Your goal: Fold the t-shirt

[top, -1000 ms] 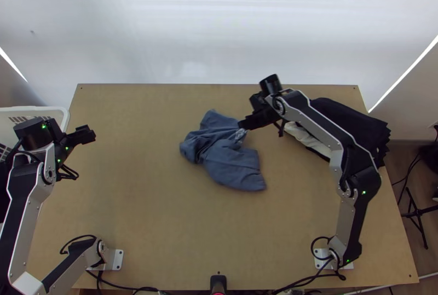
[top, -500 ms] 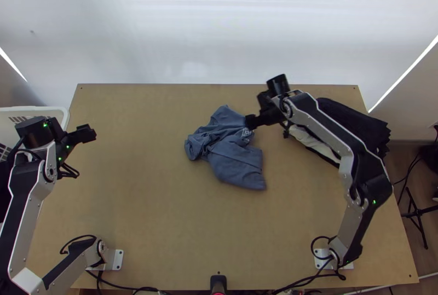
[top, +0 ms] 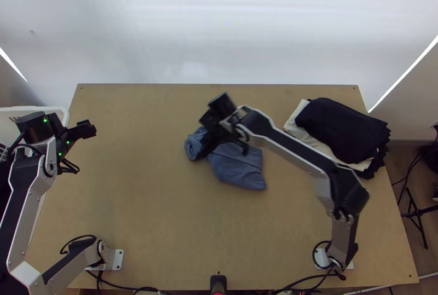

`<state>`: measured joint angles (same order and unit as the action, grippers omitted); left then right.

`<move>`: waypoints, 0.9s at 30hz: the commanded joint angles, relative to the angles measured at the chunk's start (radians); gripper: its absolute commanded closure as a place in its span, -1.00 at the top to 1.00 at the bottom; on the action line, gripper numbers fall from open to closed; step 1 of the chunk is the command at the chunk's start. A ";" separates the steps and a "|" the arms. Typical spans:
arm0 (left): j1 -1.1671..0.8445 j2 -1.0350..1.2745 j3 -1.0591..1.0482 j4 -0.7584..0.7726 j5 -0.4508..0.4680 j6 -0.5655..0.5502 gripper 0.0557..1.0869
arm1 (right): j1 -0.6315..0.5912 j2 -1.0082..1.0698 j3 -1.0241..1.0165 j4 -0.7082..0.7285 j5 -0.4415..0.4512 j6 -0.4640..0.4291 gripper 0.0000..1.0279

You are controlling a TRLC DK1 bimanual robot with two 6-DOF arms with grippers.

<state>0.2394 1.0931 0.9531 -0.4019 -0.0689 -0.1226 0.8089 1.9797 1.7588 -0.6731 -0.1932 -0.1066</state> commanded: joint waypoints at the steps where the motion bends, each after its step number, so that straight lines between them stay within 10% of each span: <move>1: 0.003 -0.004 0.006 -0.005 0.000 -0.006 0.92 | 0.095 0.133 0.134 -0.010 0.005 -0.021 0.15; 27: 0.006 0.017 0.059 -0.011 -0.002 -0.002 0.92 | 0.044 0.370 0.311 -0.025 0.097 -0.038 0.02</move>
<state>0.2443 1.1027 0.9951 -0.4088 -0.0715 -0.1261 0.8677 2.3192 2.0617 -0.6971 -0.1238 -0.1432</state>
